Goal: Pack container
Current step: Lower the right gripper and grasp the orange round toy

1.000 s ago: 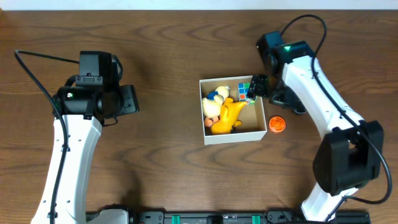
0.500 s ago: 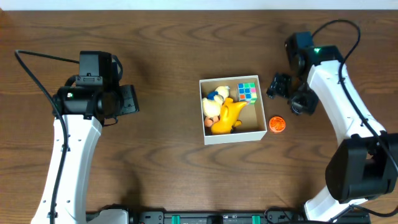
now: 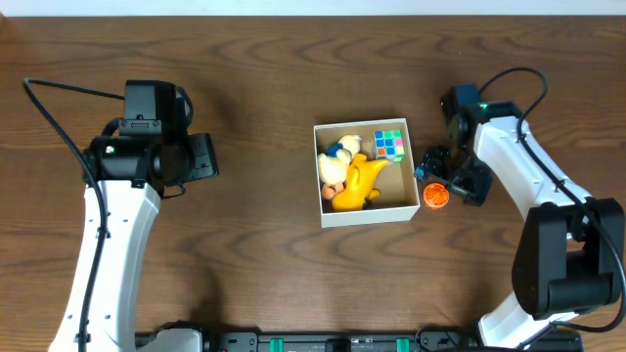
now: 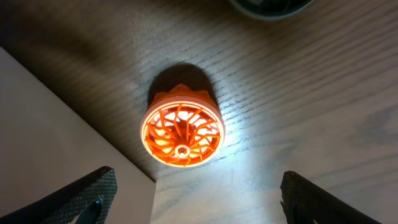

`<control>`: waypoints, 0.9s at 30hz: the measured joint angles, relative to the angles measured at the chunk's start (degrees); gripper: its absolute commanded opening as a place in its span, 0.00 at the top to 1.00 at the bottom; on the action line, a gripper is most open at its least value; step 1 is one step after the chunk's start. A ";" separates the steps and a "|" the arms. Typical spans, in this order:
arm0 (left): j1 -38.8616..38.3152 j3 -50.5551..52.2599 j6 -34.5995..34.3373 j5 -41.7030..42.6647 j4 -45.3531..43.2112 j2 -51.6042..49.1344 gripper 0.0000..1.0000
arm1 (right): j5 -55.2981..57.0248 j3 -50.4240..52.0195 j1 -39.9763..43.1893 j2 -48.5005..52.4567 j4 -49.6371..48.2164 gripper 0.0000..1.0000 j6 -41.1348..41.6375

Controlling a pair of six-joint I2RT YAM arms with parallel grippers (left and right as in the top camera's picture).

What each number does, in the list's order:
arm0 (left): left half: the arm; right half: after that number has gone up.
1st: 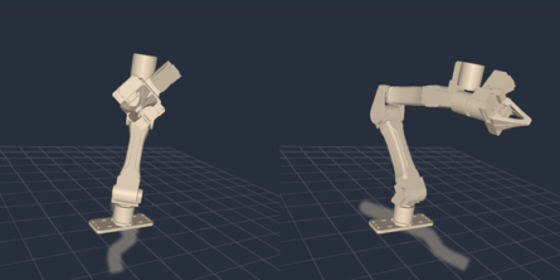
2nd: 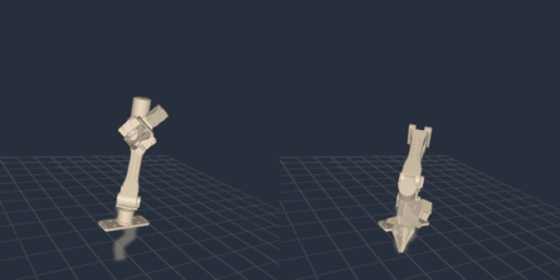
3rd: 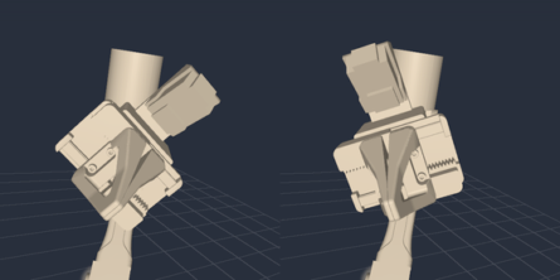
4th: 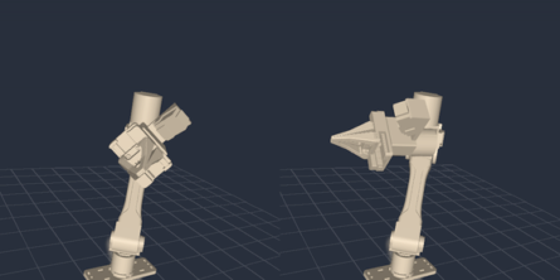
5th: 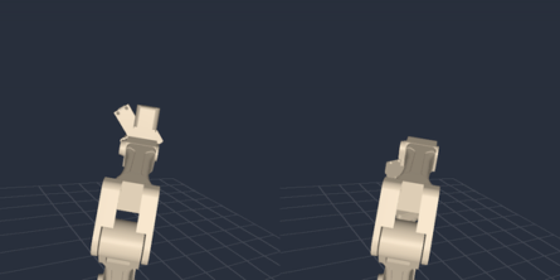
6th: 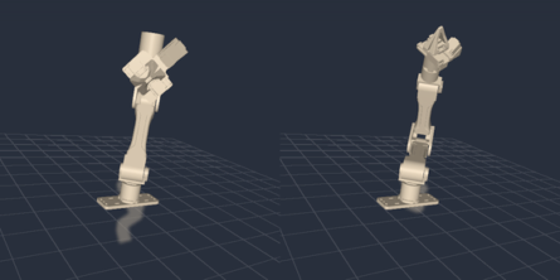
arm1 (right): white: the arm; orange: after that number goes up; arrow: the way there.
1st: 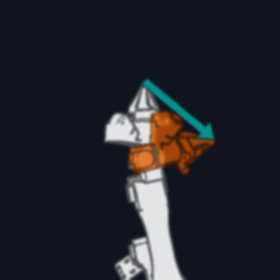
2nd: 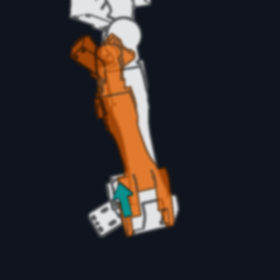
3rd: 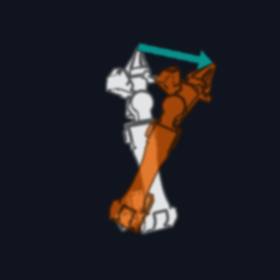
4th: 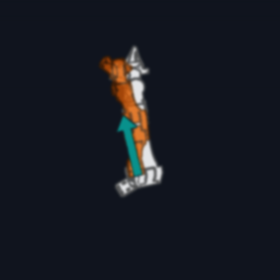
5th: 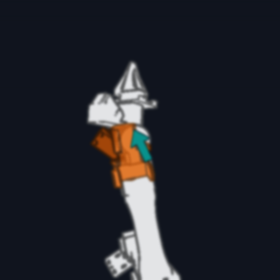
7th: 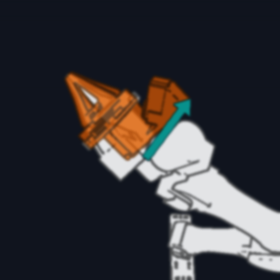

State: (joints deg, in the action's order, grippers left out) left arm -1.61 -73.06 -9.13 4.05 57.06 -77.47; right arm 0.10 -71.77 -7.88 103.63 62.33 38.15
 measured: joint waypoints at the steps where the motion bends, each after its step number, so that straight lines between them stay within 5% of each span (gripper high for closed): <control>1: 0.00 0.00 0.00 0.00 0.00 0.00 0.40 | 0.00 0.52 -0.15 0.00 -0.55 0.12 0.00; 27: 0.00 0.00 0.00 0.00 0.02 0.00 0.40 | 1.14 8.79 -3.21 0.00 -11.69 0.13 0.63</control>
State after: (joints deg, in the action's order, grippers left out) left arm -1.61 -73.06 -9.13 4.05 57.08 -77.47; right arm 1.23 -62.98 -11.09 103.63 50.63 38.79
